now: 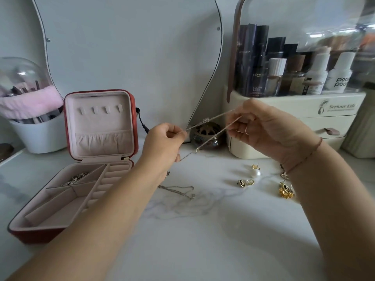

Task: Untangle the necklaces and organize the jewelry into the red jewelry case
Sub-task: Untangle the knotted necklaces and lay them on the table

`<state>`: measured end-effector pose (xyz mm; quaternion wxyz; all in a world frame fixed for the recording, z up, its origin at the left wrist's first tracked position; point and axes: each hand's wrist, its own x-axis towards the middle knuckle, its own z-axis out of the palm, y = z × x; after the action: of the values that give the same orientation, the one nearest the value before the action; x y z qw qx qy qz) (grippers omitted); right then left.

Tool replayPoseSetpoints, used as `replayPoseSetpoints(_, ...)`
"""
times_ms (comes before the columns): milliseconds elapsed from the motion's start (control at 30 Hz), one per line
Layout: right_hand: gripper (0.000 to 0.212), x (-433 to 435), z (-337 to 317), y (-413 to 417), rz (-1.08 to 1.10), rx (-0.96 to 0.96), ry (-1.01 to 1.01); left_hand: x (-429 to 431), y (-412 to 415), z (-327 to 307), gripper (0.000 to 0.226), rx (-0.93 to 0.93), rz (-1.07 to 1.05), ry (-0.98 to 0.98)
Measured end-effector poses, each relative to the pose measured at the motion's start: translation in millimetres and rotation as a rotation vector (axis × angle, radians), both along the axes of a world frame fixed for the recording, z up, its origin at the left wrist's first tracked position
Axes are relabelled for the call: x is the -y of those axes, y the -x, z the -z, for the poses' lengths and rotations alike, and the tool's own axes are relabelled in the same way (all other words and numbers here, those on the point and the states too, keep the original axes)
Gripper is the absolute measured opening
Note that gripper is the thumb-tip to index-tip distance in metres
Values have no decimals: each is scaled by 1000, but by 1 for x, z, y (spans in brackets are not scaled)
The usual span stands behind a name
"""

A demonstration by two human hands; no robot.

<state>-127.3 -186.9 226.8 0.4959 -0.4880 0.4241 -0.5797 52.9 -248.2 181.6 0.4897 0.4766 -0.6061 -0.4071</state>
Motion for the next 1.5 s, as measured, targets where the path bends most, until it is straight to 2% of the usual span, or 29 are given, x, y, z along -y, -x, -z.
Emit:
replayPoseSetpoints(100, 40, -2, -1, -2, -124, 115, -9, -4, 0, -2, 12, 1, 30, -54)
replayPoseSetpoints(167, 33, -1, 0, -3, -165, 167, -29, -8, 1, -6, 9, -75, 111, -148)
replayPoseSetpoints(233, 34, 0, 1, -3, -171, 184, -49, -10, 1, -9, 9, -166, 207, -242)
replayPoseSetpoints(333, 32, 1, 1, -3, -169, 185, -73, -11, 2, -13, 18, -245, 316, -295)
replayPoseSetpoints(467, 30, 2, 1, -3, -175, 241, -93, -15, 1, -16, 32, -120, 495, -295)
replayPoseSetpoints(567, 29, 2, 0, -2, -180, 312, -51, -22, 1, -13, 26, 48, 608, -257)
replayPoseSetpoints(700, 31, 5, 1, 1, -141, 427, -14, -24, 2, -12, 24, 48, 621, -247)
replayPoseSetpoints(800, 33, 8, 2, 4, -104, 494, -5, -23, 1, -14, 30, 12, 633, -245)
replayPoseSetpoints(933, 34, 8, 2, 6, -27, 536, -10, -21, 2, -11, 23, 90, 636, -221)
replayPoseSetpoints(1133, 35, 9, 2, 6, -29, 513, -8, -20, 1, -8, 5, 102, 589, -181)
replayPoseSetpoints(1333, 35, 9, 5, -1, -61, 450, -18, -21, 2, -9, 25, 62, 539, -148)
replayPoseSetpoints(1500, 35, 9, 3, -1, -47, 457, 14, -20, 1, -10, 15, 85, 531, -144)
